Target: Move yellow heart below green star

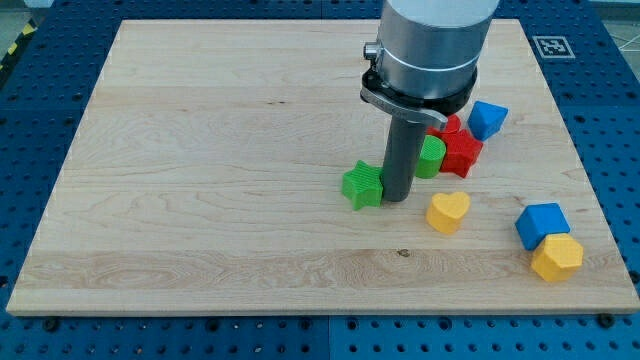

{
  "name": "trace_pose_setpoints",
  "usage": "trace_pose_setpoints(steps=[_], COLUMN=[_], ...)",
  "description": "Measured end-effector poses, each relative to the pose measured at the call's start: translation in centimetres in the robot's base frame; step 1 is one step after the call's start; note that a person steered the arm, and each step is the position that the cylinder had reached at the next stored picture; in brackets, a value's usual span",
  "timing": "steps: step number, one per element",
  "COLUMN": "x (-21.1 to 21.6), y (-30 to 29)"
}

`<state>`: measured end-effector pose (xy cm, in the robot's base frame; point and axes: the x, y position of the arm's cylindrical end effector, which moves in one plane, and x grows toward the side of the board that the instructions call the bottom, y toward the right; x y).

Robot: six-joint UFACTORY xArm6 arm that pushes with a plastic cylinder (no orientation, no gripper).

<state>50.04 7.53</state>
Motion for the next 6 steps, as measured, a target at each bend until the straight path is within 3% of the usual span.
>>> trace_pose_setpoints(steps=[2,6], x=[-1.5,0.6], y=[3.7,9.5])
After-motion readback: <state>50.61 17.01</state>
